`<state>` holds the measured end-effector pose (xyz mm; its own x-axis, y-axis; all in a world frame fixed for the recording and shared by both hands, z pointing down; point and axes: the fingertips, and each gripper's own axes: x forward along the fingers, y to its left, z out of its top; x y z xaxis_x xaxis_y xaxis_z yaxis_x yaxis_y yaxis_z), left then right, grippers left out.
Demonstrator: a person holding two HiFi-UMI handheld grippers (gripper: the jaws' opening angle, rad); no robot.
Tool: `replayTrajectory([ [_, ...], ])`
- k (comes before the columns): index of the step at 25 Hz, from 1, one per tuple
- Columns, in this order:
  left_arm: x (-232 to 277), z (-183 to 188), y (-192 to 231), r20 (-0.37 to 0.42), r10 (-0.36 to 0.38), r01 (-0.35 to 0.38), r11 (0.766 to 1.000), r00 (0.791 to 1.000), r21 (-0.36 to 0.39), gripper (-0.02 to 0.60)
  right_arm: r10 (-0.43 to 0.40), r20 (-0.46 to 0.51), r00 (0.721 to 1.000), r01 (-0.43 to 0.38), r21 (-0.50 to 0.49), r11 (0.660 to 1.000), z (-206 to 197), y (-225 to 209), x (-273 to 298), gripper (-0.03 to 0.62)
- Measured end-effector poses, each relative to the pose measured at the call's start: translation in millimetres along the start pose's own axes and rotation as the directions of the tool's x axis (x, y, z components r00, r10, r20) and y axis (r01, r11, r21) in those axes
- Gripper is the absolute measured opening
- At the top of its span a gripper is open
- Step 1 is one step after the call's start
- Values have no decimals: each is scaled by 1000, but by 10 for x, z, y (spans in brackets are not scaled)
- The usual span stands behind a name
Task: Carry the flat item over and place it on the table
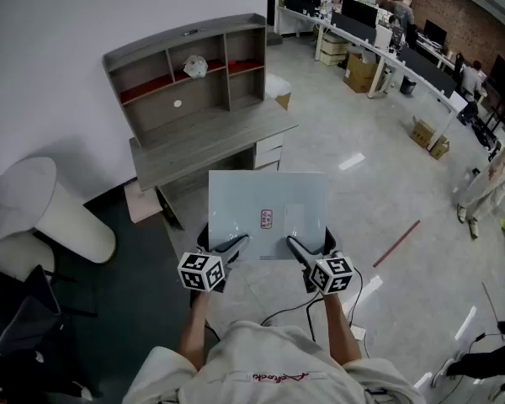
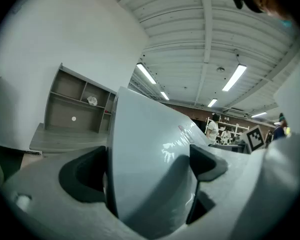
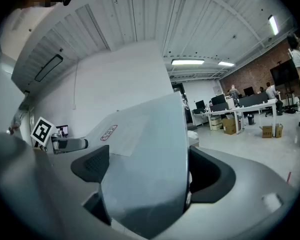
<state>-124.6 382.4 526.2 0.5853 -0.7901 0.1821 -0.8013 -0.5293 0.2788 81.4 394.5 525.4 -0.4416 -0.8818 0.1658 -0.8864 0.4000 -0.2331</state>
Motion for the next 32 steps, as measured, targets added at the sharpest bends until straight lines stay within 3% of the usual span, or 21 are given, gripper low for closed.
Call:
replayTrajectory([
  [32, 373, -212, -495, 3, 52, -52, 999, 999, 6, 534, 49, -6, 999, -49, 5, 999, -50, -637, -194, 512],
])
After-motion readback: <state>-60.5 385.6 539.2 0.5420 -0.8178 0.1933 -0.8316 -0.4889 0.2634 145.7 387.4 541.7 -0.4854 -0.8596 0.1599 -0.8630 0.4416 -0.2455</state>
